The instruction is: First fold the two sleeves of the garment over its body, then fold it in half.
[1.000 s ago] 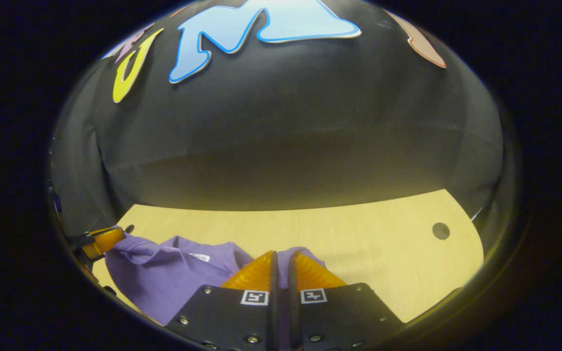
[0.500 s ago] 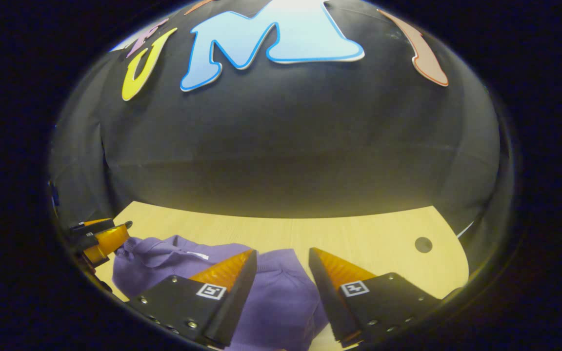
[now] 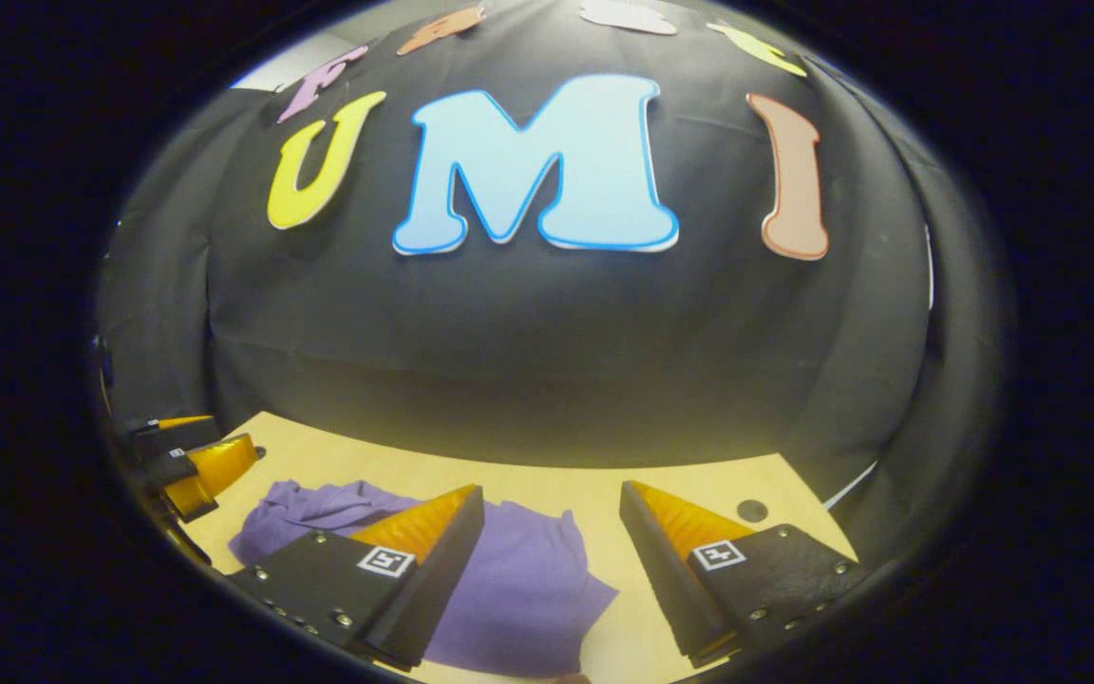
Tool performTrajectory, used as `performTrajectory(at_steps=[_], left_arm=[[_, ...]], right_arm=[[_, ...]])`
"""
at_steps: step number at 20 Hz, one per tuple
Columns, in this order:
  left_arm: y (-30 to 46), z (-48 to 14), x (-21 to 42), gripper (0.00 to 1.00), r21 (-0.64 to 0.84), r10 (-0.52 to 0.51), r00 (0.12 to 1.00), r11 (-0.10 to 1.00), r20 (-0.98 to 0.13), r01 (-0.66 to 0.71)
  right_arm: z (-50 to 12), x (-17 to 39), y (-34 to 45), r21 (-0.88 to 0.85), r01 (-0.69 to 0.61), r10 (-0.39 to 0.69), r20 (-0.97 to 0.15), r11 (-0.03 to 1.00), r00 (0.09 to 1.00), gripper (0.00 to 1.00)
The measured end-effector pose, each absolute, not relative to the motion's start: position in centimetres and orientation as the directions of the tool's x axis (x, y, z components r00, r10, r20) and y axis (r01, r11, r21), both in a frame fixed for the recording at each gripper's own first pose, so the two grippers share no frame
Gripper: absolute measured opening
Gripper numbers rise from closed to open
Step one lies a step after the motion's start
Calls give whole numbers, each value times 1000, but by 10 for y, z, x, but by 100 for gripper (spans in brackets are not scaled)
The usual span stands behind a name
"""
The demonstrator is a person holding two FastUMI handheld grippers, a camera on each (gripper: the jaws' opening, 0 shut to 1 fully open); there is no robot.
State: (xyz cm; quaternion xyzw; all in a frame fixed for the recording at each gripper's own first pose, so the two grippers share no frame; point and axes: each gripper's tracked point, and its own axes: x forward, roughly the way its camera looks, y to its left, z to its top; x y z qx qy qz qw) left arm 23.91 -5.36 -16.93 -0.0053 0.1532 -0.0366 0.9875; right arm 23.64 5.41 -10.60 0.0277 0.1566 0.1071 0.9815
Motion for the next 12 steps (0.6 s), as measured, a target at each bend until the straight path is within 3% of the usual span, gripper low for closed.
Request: performTrajectory(at_steps=[6,12], left_arm=[[-37,-122,185,93,-27,-108,967,994,-232,105],[-21,-88,134,92,-43,-132,975,991,-177,127]], right_arm=[[-50,166,57,34,-146,150,-189,989,970,87],[-22,98,64,27,-114,117,-124,993,985,90]])
